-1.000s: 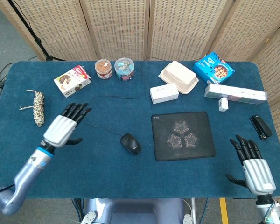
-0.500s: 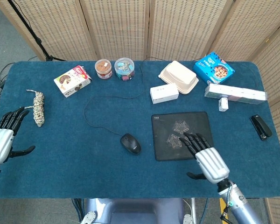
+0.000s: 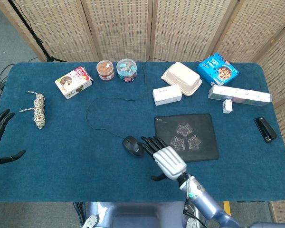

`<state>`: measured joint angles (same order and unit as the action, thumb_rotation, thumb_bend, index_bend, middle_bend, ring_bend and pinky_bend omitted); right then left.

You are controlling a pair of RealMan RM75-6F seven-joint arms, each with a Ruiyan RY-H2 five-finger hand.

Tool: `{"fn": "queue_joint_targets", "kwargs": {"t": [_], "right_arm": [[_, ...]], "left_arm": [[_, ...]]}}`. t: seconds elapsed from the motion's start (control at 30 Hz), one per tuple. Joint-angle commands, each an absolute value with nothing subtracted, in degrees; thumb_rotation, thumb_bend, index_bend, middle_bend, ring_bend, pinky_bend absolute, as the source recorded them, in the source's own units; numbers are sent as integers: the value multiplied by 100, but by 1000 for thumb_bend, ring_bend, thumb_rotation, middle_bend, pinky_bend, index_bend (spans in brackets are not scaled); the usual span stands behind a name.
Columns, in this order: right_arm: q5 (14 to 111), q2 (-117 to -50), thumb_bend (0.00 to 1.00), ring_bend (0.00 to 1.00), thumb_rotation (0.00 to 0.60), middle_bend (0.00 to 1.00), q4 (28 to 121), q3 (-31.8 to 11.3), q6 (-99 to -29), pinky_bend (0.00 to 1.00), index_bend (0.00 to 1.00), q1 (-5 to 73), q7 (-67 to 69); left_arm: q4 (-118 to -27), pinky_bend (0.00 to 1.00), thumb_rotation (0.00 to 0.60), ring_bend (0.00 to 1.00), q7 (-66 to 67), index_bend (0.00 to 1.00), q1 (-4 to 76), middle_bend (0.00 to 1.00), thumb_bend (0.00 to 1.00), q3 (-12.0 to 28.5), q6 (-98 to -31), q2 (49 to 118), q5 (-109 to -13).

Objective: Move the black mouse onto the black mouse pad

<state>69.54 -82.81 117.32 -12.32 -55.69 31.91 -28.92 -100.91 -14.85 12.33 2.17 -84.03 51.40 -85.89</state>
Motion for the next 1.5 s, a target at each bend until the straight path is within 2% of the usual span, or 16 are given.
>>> {"fn": "queue_joint_targets", "kwargs": {"t": [0.03,0.2,0.43,0.8,1.27,1.37,1.5], "right_arm": [[6318,-9288,0,0,600,0,10880,-1481,-5727,0,0,3729,-3444],[5677,-10275,0,0,600,0,9902,-1650,-5975,0,0,4193,-3914],[4901,-10961,0,0,600,0,9261,-1819,-6148,0,0,4571,-4255],[4466,-11350,0,0,600,0,8546,-2101,-6097,0,0,4861,-3932],[4302,-11651,0,0,600,0,8073,-2132,-6189,3,0,5027,-3727],[4373,-11725,0,21,600,13,7918,-2128,-6237,59,8,5043,-3642],[4521,-11833,0,108,600,124,7625,-2057,-6254,185,99,5063,-3546]], "left_arm": [[-10067,0,600,0,-1533,0,1213,0,145,225,-8393,5128,-8599],[-10023,0,600,0,-1728,0,1168,0,145,285,-8395,5089,-8530],[-9947,0,600,0,-1907,0,1120,0,145,339,-8386,5057,-8495],[-9869,0,600,0,-2107,0,1073,0,145,401,-8353,5021,-8474],[-9813,0,600,0,-2240,0,1021,0,144,450,-8334,5003,-8475],[-9792,0,600,0,-2271,0,1007,0,145,463,-8336,5001,-8461],[-9765,0,600,0,-2331,0,1001,0,145,475,-8318,4991,-8460]]}}
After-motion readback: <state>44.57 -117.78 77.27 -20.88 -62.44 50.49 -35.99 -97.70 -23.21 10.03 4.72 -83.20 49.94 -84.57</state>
